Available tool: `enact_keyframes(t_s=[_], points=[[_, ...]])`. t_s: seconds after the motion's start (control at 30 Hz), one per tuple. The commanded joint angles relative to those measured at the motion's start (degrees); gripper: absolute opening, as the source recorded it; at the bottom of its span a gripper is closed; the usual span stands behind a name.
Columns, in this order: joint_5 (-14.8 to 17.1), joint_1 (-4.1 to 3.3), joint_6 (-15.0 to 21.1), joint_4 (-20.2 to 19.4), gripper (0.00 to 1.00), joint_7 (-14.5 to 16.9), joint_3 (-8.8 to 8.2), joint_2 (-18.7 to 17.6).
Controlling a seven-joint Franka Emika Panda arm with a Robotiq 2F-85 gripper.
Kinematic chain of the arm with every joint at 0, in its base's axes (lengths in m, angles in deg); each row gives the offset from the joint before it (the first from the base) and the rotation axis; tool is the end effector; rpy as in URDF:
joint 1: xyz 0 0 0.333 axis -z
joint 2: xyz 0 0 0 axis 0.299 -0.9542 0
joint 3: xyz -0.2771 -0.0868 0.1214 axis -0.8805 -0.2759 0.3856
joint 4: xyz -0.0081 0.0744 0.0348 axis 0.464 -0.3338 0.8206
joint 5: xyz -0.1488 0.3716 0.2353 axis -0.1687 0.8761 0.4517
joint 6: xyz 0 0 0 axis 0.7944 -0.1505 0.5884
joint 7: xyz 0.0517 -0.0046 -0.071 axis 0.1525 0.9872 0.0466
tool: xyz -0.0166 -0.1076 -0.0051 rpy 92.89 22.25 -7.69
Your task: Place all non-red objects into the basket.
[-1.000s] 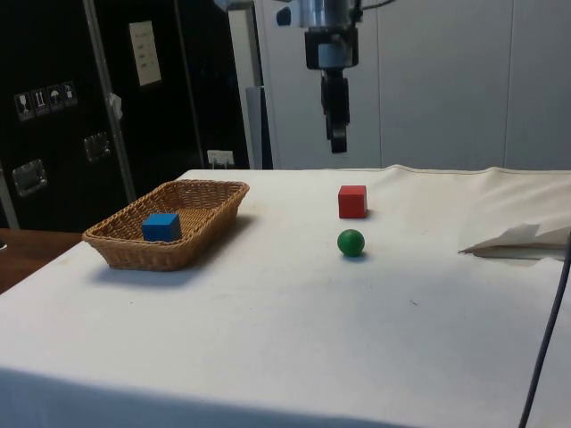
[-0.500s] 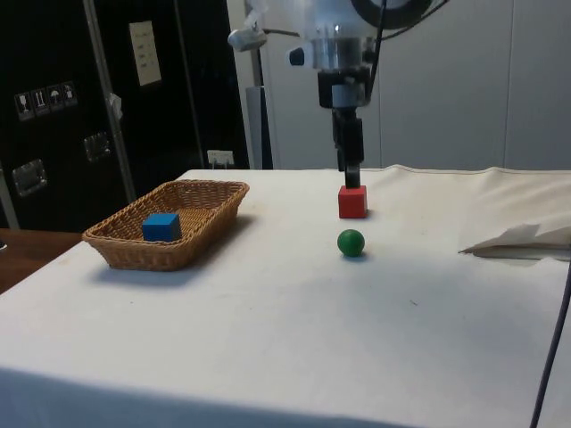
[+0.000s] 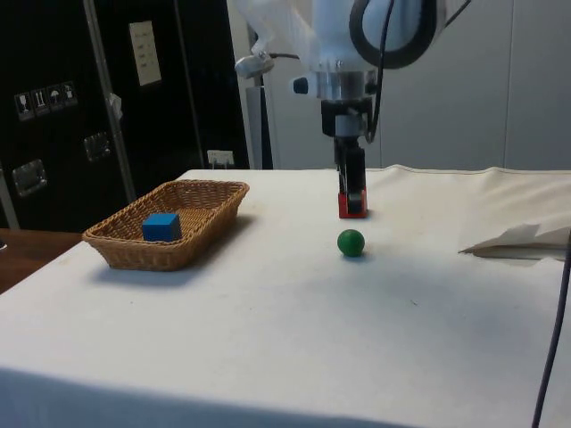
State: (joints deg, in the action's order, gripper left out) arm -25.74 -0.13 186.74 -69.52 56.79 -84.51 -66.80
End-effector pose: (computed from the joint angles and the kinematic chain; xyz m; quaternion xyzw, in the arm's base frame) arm 0.4418 -0.0316 0.1657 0.9830 0.1828 0.0145 0.0025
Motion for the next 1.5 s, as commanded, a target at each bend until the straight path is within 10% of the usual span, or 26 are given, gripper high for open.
enact_keyframes(t_s=[0.0, 0.77, 1.47], points=[[2.3, -0.34, 1.4, -0.7, 1.0, 1.4, 0.4, -0.2], [15.7, 0.29, 6.3, 1.5, 1.0, 8.2, 6.47, -8.9], [15.4, 0.52, 8.8, 2.8, 1.0, 11.6, 4.76, -13.5]])
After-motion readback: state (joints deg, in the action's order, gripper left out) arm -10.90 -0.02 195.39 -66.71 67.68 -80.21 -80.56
